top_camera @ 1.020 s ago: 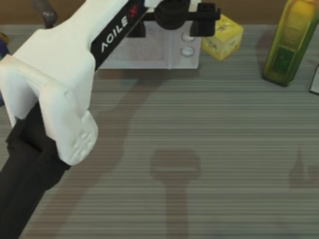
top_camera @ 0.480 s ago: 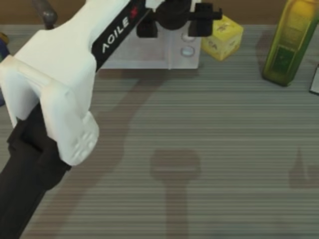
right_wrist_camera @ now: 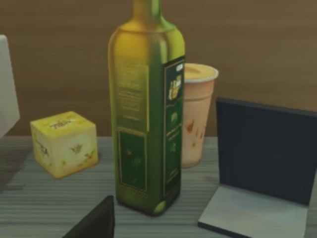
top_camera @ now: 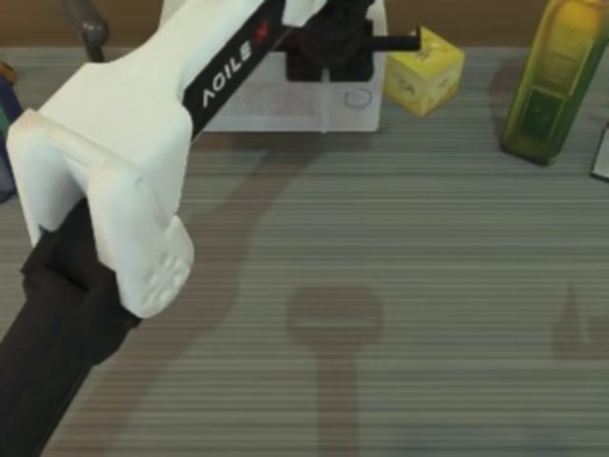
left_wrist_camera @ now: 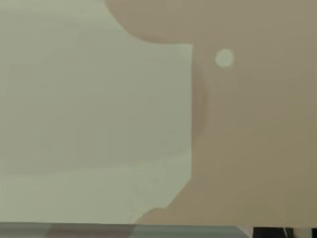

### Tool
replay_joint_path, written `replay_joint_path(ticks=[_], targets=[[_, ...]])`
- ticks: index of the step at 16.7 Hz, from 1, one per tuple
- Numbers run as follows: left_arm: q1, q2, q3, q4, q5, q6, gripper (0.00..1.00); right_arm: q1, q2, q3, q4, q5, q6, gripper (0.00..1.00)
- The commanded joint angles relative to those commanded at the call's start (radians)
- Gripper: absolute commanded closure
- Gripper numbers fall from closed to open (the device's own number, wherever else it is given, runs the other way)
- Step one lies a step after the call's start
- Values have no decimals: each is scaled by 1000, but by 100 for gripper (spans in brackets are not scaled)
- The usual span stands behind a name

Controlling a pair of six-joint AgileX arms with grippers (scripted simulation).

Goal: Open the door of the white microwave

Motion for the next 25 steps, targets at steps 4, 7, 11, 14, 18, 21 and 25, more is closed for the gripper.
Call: replay_joint_path(ticks=[4, 7, 11, 14, 18, 21, 25], targets=[[0, 0, 0, 0, 0, 0, 100, 0, 0, 0, 0, 0, 0, 0], [-24, -29, -54, -3, 5, -2, 100, 0, 0, 0, 0, 0, 0, 0], [-23, -96, -170, 61, 3, -10, 100, 0, 0, 0, 0, 0, 0, 0], [-24, -177, -346, 141, -4, -17, 100, 0, 0, 0, 0, 0, 0, 0], [-28, -270, -524, 235, -15, -27, 100, 0, 0, 0, 0, 0, 0, 0], [-29, -288, -551, 254, -17, -28, 100, 0, 0, 0, 0, 0, 0, 0], [-29, -288, -551, 254, -17, -28, 100, 0, 0, 0, 0, 0, 0, 0]])
